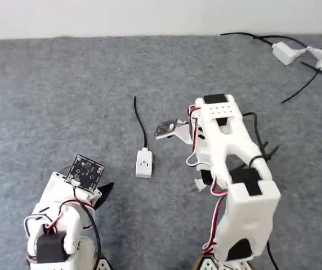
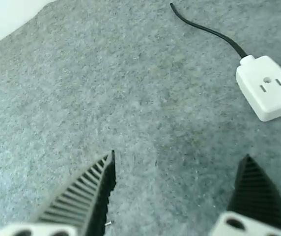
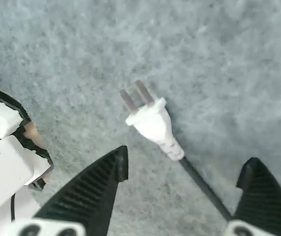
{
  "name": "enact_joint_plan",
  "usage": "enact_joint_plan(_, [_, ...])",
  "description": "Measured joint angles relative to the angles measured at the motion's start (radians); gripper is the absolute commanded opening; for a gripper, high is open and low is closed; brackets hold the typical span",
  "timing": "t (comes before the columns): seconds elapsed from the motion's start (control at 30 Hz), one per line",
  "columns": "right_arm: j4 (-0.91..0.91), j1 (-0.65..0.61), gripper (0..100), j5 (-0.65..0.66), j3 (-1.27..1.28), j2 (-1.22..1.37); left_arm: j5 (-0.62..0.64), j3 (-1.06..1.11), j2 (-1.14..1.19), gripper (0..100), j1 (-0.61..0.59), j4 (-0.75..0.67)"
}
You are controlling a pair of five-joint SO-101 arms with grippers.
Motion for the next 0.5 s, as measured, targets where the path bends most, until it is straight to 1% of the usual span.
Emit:
enact_joint_plan(0.13, [-0.018, -0.006, 36.6, 0.000, 0.078, -0.029, 0.000, 0.000, 0.000, 37, 0.000, 0.000])
enact_joint_plan(0.33, [-0.150, 0.012, 36.6, 0.000, 0.233, -0.060, 0.000, 0.000, 0.000, 37, 0.000, 0.000])
enact_joint_plan(0.5, [-0.213, 0.014, 36.6, 0.008, 0.288, -0.094, 0.000, 0.000, 0.000, 37, 0.000, 0.000])
